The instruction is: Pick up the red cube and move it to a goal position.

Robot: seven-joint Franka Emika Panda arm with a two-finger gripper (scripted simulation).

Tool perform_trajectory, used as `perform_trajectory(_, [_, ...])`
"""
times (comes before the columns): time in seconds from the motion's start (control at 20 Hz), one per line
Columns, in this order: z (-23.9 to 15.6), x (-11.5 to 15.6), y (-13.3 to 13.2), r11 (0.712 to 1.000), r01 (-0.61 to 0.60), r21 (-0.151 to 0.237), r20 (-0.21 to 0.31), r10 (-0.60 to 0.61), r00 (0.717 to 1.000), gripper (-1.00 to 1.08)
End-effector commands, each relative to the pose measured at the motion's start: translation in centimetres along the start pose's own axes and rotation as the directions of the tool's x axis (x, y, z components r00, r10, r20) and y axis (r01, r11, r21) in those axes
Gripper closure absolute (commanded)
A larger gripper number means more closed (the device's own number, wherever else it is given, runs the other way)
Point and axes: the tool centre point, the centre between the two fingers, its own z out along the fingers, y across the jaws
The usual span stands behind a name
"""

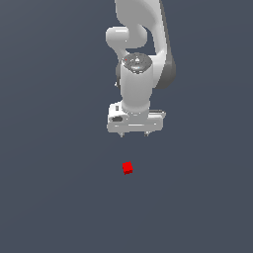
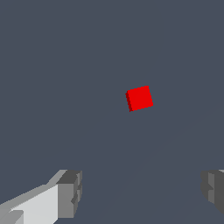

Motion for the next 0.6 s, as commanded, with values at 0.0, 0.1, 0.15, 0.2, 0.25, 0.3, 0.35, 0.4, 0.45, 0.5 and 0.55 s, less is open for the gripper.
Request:
perform_trajectory(0.0, [0.0, 0.0, 0.0, 1.000, 0.000, 0.000, 0.000, 0.000, 1.000, -0.92])
perform_trajectory(0.1, [0.1, 0.0, 0.0, 1.000, 0.001, 0.000, 0.000, -0.001, 1.000, -0.92])
perform_trajectory(0.15, [0.2, 0.1, 0.1, 1.000, 0.003, 0.000, 0.000, -0.003, 1.000, -0.92])
perform_trajectory(0.2, [0.4, 0.2, 0.1, 1.000, 0.006, 0.000, 0.001, -0.006, 1.000, -0.92])
perform_trajectory(0.25, [0.6, 0.2, 0.2, 1.000, 0.009, -0.001, 0.001, -0.009, 1.000, -0.92])
perform_trajectory(0.3, [0.9, 0.3, 0.2, 1.000, 0.013, -0.001, 0.002, -0.013, 1.000, -0.92])
perform_trajectory(0.35, [1.2, 0.5, 0.3, 1.000, 0.017, -0.001, 0.002, -0.017, 1.000, -0.92])
perform_trajectory(0.4, [1.6, 0.6, 0.4, 1.000, 0.023, -0.002, 0.003, -0.023, 1.000, -0.92])
perform_trajectory(0.45, [2.0, 0.8, 0.5, 1.000, 0.028, -0.002, 0.004, -0.028, 1.000, -0.92])
perform_trajectory(0.5, [2.4, 1.0, 0.6, 0.999, 0.035, -0.003, 0.005, -0.035, 0.999, -0.92])
perform_trajectory(0.55, [2.9, 1.2, 0.7, 0.999, 0.042, -0.003, 0.006, -0.042, 0.999, -0.92])
